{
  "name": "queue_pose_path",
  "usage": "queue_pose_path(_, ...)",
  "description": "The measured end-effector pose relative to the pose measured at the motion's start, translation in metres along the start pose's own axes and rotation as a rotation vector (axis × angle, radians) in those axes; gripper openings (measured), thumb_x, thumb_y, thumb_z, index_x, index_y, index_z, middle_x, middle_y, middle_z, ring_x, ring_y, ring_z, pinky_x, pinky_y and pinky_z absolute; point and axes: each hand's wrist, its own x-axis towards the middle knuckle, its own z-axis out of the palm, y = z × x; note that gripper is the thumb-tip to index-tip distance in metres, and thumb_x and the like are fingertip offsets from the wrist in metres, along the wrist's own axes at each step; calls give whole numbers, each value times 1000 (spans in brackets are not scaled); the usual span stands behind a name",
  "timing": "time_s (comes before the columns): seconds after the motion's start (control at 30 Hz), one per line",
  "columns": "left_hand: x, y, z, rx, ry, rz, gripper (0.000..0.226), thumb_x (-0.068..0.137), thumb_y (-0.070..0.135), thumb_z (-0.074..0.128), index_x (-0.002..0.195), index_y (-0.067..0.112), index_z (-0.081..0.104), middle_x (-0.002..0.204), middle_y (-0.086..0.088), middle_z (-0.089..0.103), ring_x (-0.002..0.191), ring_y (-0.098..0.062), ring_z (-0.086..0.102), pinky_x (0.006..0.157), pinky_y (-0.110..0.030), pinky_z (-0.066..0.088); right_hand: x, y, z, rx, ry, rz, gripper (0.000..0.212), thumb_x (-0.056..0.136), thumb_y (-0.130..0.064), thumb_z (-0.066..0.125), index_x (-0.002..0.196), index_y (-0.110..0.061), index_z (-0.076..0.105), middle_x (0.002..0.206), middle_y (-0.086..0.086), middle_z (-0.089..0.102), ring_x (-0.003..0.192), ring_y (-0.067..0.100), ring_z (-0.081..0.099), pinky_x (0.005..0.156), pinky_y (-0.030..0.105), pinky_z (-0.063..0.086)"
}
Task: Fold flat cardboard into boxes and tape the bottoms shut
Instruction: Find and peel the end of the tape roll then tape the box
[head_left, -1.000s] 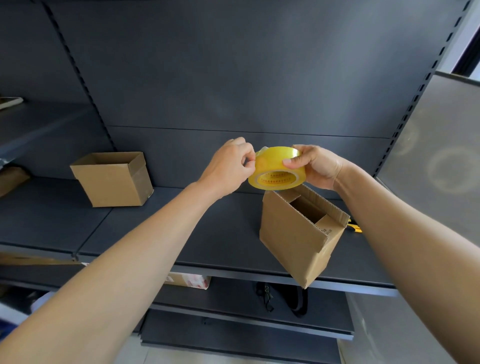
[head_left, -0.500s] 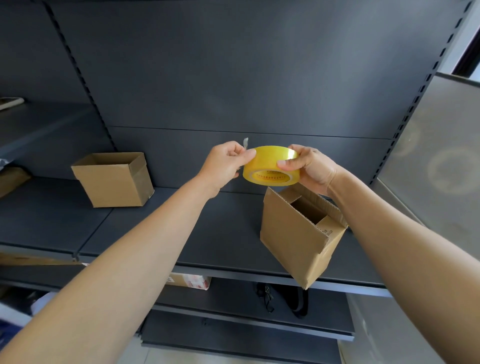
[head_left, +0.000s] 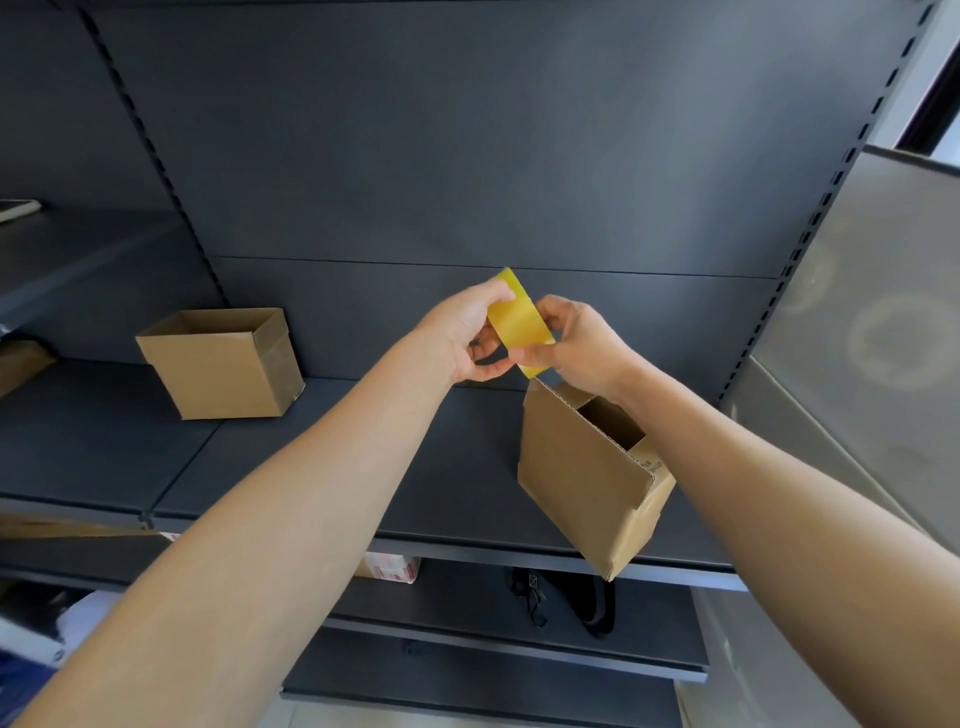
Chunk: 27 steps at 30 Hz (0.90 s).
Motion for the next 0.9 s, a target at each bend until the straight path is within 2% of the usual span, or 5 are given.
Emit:
queue_pose_path(0.13, 2, 2, 0, 36, 26, 21, 17, 78, 22, 68, 93, 20, 61, 87, -1, 58, 74, -15, 54, 59, -36, 55, 0, -5, -1, -44, -18, -10, 34, 82, -19, 74, 107, -3, 58, 104, 17, 65, 96, 33, 62, 87, 46, 51)
queue_pose_path(0.43, 4, 1, 0, 88, 13, 59, 7, 76, 16, 62, 81, 18, 57, 79, -3, 52, 64, -15, 48, 56, -35, 56, -1, -2, -4, -20, -47, 17, 34, 79, -17, 77, 105, -3, 59, 104, 17, 66, 96, 31, 63, 85, 44, 52)
queue_pose_path(0.6, 8, -2, -3, 83, 1, 105, 9, 73, 12, 52, 82, 11, 54, 75, -9, 47, 56, -18, 42, 60, -42, 58, -1, -3, -6, -44, -73, 14, 37, 79, -19, 77, 106, -3, 59, 105, 18, 64, 98, 32, 62, 87, 45, 51)
queue_pose_path(0.8, 6, -2, -6, 86, -85, 83, 14, 85, 22, 67, 93, 13, 60, 91, -10, 52, 72, -19, 49, 58, -42, 59, 0, -4, -10, -55, -96, 6, 34, 79, -19, 77, 105, -7, 60, 99, 10, 65, 89, 21, 61, 75, 28, 51)
queue_pose_path(0.9, 7, -4, -5, 67, -84, 73, 15, 85, 20, 67, 96, 13, 58, 100, -13, 52, 83, -23, 50, 59, -43, 59, -1, -3, -9, -77, -93, 16, 36, 78, -20, 77, 107, -6, 60, 103, 12, 65, 94, 25, 62, 81, 35, 52)
